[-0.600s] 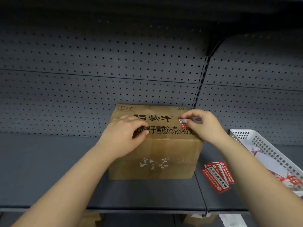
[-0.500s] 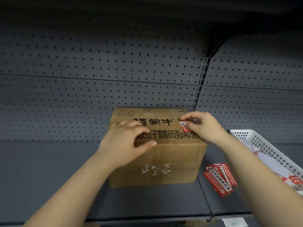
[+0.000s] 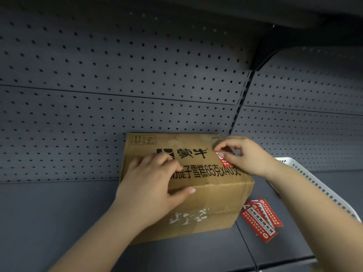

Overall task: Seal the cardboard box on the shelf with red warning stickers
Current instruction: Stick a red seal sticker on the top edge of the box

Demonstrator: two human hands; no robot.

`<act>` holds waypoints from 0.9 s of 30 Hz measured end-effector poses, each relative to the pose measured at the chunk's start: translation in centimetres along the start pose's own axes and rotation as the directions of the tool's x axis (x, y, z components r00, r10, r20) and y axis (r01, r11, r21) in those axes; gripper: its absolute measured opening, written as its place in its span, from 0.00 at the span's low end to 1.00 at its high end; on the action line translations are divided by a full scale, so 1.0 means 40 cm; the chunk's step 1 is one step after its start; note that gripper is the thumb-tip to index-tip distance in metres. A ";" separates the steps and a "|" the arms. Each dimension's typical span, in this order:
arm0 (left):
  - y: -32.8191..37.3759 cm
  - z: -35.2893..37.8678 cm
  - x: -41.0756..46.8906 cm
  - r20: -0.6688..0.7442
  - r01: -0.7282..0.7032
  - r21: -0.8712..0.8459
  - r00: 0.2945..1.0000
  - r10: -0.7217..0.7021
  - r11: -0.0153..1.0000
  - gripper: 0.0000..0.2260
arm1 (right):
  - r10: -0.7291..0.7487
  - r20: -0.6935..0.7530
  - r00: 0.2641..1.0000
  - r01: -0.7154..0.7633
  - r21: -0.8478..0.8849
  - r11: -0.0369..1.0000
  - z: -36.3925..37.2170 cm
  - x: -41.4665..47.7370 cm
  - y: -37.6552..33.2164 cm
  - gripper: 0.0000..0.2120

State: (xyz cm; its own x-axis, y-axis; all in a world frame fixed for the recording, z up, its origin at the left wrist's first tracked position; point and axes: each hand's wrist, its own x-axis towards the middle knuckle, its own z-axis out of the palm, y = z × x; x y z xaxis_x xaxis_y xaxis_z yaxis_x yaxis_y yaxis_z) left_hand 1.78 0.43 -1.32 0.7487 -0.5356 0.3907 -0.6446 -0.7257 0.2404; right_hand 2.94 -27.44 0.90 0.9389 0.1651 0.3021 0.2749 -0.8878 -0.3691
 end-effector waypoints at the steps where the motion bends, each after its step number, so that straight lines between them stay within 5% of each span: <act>1: 0.001 -0.001 0.000 0.004 0.005 -0.004 1.000 -0.005 1.000 0.26 | -0.014 0.010 1.000 0.014 -0.024 1.000 -0.001 0.005 0.002 0.08; 13: 0.003 -0.001 0.004 -0.010 0.011 -0.008 1.000 -0.012 1.000 0.25 | -0.137 0.103 0.985 0.145 -0.079 0.986 -0.004 0.032 0.029 0.02; 18: 0.005 -0.001 0.003 0.001 0.027 -0.022 1.000 -0.027 0.999 0.25 | -0.063 0.190 0.980 0.084 -0.107 0.991 -0.020 0.052 0.033 0.05; 22: 0.007 -0.003 0.001 -0.004 0.040 -0.026 0.999 -0.041 0.999 0.25 | -0.105 0.170 0.980 0.109 -0.014 0.994 -0.026 0.051 0.038 0.10; 27: 0.010 -0.002 -0.001 -0.014 0.048 -0.021 0.999 -0.049 0.999 0.25 | -0.137 0.078 0.988 0.132 0.058 0.990 -0.018 0.038 0.042 0.04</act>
State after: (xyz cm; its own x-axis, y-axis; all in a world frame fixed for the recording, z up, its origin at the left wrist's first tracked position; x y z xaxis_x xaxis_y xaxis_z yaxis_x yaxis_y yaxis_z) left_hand 1.46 0.21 -1.16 0.7770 -0.4936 0.3906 -0.6106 -0.7417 0.2774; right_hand 4.68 -28.99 1.36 0.9059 0.3180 0.2798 0.4082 -0.8316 -0.3765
